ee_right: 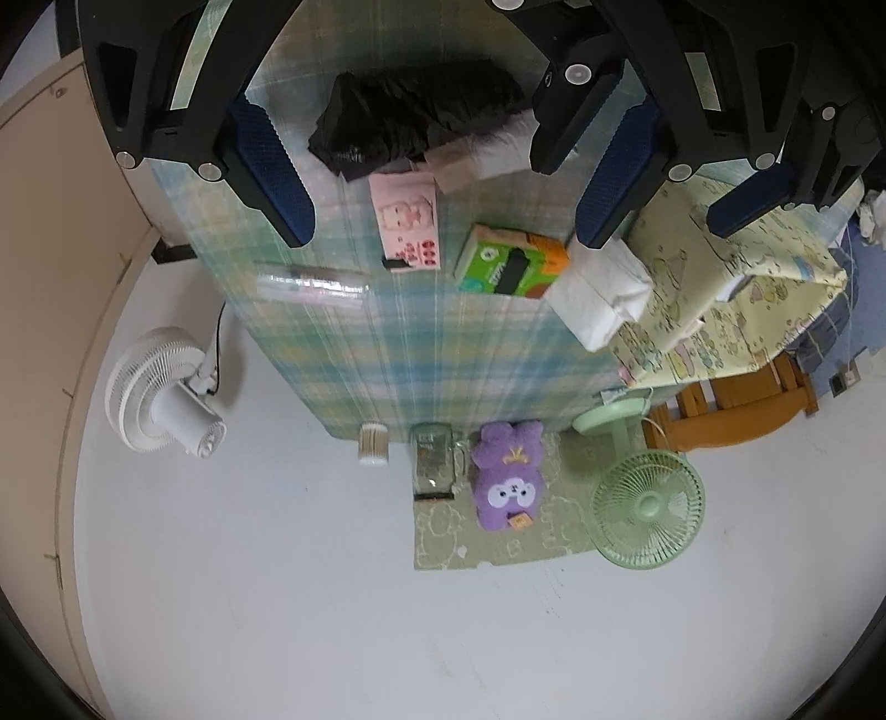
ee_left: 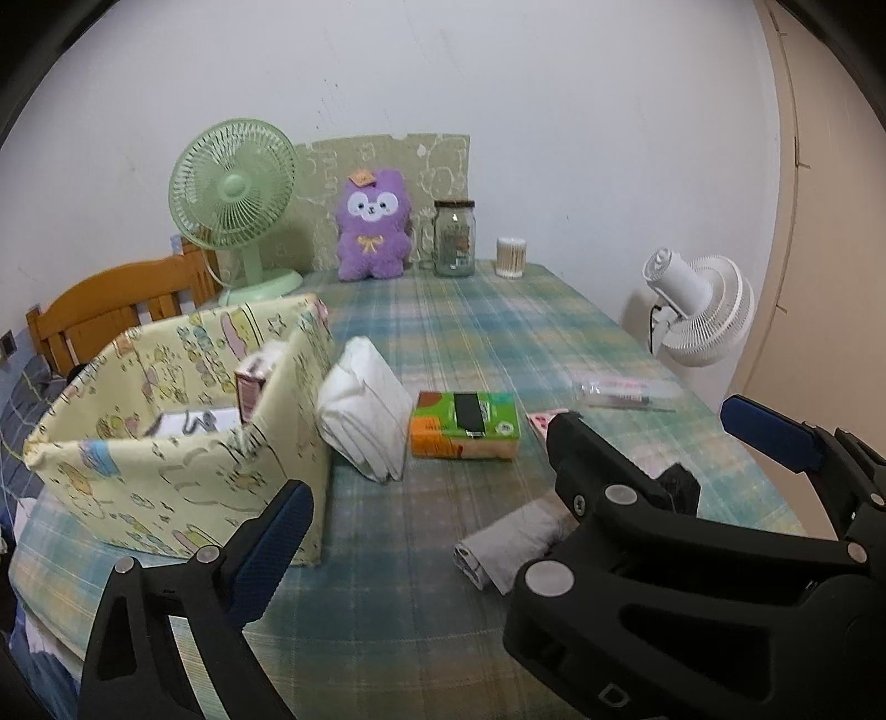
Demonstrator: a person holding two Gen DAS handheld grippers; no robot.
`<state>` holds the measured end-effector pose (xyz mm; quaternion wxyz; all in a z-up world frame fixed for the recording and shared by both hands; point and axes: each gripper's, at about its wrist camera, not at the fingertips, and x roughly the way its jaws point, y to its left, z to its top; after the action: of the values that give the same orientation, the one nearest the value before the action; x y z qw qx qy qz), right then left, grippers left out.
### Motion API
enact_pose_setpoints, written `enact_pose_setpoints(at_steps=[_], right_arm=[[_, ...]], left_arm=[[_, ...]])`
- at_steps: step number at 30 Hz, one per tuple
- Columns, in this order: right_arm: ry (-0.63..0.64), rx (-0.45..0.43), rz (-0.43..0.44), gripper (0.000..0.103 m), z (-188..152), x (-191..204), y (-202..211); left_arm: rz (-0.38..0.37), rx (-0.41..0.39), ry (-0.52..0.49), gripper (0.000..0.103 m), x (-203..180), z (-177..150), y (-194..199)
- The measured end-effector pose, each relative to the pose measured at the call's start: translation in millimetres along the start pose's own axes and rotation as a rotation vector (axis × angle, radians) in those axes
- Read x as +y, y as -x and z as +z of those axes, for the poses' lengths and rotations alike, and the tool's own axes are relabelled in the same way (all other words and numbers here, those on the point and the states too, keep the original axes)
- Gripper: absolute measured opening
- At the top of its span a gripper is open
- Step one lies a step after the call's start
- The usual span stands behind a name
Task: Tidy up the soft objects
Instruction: 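Grasp the white rolled cloth with the left tool while the right tool grasps the black plastic bag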
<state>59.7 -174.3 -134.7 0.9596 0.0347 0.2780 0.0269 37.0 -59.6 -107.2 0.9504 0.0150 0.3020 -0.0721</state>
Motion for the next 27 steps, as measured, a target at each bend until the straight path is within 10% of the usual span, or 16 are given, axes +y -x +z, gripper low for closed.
enact_pose_setpoints(at_steps=[16,27], right_arm=[[-0.08,0.129,-0.054,0.09,-31,-28,-27],[-0.121,0.166,-0.02,0.044,-36,-38,-41]], left_arm=[[-0.022,0.098,-0.06,0.09,-27,-20,-30],[-0.031,0.128,-0.087,0.09,-34,-21,-42]])
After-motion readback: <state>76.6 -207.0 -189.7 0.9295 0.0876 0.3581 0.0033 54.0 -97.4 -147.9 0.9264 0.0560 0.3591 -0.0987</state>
